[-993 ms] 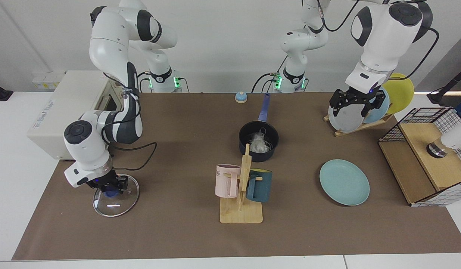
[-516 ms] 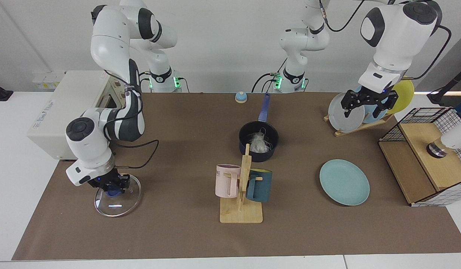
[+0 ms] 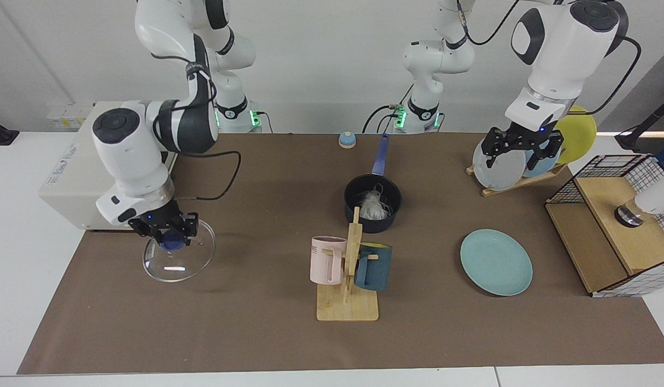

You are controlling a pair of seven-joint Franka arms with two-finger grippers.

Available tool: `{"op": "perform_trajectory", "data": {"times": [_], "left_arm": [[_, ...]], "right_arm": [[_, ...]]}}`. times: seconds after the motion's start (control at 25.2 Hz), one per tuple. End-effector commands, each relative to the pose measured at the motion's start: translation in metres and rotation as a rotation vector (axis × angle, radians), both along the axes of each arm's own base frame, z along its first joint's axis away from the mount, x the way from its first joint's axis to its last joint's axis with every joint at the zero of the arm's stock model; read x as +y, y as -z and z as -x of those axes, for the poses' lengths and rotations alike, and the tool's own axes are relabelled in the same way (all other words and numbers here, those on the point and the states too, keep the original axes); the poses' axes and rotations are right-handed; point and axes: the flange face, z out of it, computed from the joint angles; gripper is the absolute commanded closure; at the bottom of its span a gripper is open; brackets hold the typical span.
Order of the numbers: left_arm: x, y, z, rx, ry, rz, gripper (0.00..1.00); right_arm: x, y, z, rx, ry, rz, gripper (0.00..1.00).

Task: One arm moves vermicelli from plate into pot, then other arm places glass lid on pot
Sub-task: 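Grasp the glass lid by its rim with the right gripper, then lift the glass lid and carry it over the saucepan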

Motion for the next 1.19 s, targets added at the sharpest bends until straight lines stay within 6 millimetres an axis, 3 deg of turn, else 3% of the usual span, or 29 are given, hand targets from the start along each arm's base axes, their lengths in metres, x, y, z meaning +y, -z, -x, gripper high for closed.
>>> {"op": "perform_trajectory", "data": {"times": [0.0,0.16,0.32,0.44,0.75,0.95,1.15], "left_arm": [[-0.011,-0.006,0.002,-0.015,0.006,0.019,0.00],[-0.015,-0.007,0.002,-0.017,0.015,0.021,0.00],[-0.020,-0.006,0.003,-0.015,0.022,0.025,0.00],[-0.022,-0.007,0.003,-0.016,0.028,0.027,0.00],[-0.017,-0.006,0.003,-0.014,0.024,0.027,0.00],[-0.017,-0.006,0.002,-0.014,0.021,0.028,0.00],[-0.016,-0.007,0.003,-0.012,0.019,0.027,0.00]], "right_arm": [[0.024,-0.053,0.038,0.036,0.039,-0.003,0.68],[0.047,-0.083,0.062,0.061,0.066,-0.008,0.68],[0.080,-0.099,0.082,0.086,0.103,-0.008,0.69],[0.120,-0.105,0.095,0.090,0.140,-0.007,0.69],[0.194,-0.099,0.110,0.076,0.099,-0.015,0.72],[0.254,-0.089,0.124,0.060,0.080,-0.022,0.77],[0.289,-0.079,0.132,0.046,0.074,-0.032,0.83]]}}
